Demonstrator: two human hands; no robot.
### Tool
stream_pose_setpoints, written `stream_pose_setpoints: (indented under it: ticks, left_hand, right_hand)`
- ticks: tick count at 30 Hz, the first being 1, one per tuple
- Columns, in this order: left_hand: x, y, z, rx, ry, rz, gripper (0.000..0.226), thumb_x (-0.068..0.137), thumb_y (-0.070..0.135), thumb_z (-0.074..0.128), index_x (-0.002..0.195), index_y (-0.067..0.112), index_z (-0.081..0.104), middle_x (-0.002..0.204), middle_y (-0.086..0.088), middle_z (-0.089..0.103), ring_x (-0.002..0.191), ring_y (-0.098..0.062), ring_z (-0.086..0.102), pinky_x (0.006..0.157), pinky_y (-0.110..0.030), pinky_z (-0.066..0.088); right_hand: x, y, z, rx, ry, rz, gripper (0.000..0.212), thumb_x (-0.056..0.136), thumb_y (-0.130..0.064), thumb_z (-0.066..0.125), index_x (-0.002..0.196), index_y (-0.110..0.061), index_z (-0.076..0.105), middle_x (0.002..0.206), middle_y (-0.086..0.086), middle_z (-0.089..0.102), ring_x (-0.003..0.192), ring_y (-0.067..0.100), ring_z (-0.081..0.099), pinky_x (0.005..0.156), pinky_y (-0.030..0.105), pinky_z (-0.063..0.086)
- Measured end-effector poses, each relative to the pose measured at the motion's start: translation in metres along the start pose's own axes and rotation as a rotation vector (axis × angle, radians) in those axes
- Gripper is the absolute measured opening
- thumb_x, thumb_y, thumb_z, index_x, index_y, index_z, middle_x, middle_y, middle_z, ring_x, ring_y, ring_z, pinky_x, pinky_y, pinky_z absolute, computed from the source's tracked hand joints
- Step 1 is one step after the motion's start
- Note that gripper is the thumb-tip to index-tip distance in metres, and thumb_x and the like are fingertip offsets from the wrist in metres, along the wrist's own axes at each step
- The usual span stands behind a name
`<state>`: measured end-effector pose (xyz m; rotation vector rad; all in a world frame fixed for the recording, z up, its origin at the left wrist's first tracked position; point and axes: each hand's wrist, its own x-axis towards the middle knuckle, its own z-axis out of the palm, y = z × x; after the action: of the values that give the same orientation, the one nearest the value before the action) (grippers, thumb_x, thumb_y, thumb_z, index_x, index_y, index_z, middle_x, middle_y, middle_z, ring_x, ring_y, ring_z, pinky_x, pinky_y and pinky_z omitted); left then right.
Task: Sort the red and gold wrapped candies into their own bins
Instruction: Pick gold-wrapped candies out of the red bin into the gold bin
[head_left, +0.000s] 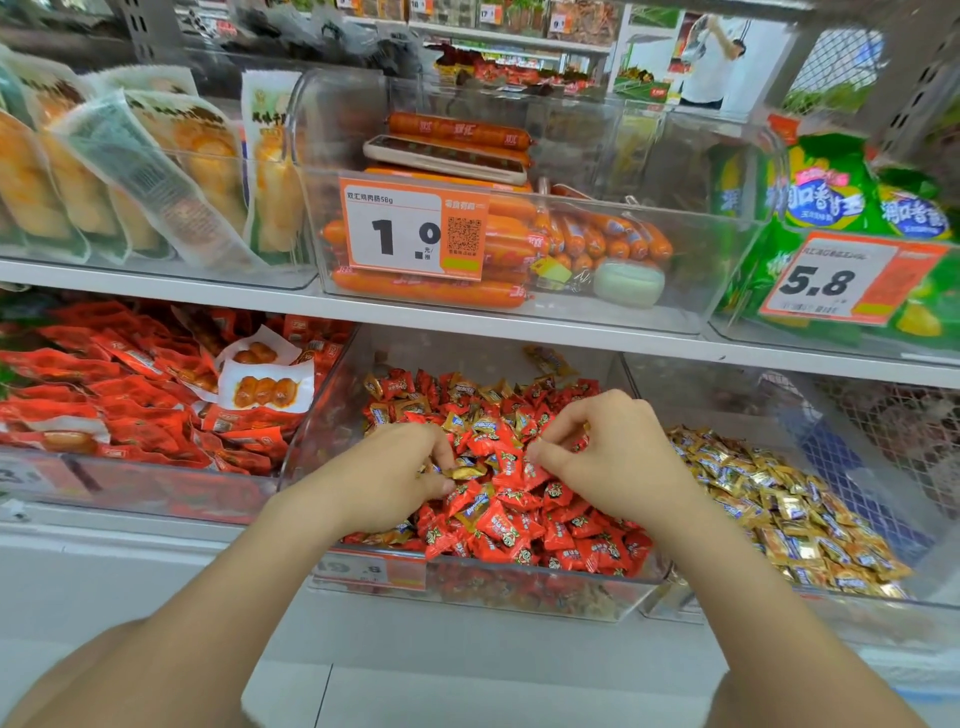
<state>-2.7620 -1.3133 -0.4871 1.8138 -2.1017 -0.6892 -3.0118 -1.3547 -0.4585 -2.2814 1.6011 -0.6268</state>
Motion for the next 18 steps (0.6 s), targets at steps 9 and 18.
stream_pose_setpoints:
  ticks: [9, 18]
  left_hand:
    - [-0.005, 0.005, -0.006, -0.042, 0.142, 0.145, 0.017, 0.104, 0.038, 0.060, 0.091, 0.028, 0.059, 0.097, 0.015, 0.062, 0.097, 0.000, 0.053, 0.080, -0.027, 0.040]
    - [-0.025, 0.007, -0.020, -0.256, 0.212, 0.156, 0.019, 0.099, 0.042, 0.068, 0.085, 0.030, 0.062, 0.083, 0.013, 0.072, 0.075, -0.016, 0.069, 0.072, -0.044, 0.057]
  right_hand:
    - [-0.001, -0.004, -0.011, 0.273, 0.016, 0.003, 0.031, 0.103, -0.024, 0.049, 0.089, -0.028, 0.076, 0.043, -0.010, 0.042, 0.040, 0.008, 0.032, 0.044, 0.021, 0.030]
    - [-0.005, -0.032, 0.012, 0.244, -0.126, -0.318, 0.028, 0.107, -0.037, 0.055, 0.132, -0.037, 0.068, 0.082, -0.008, 0.072, 0.071, 0.004, 0.063, 0.070, 0.018, 0.043]
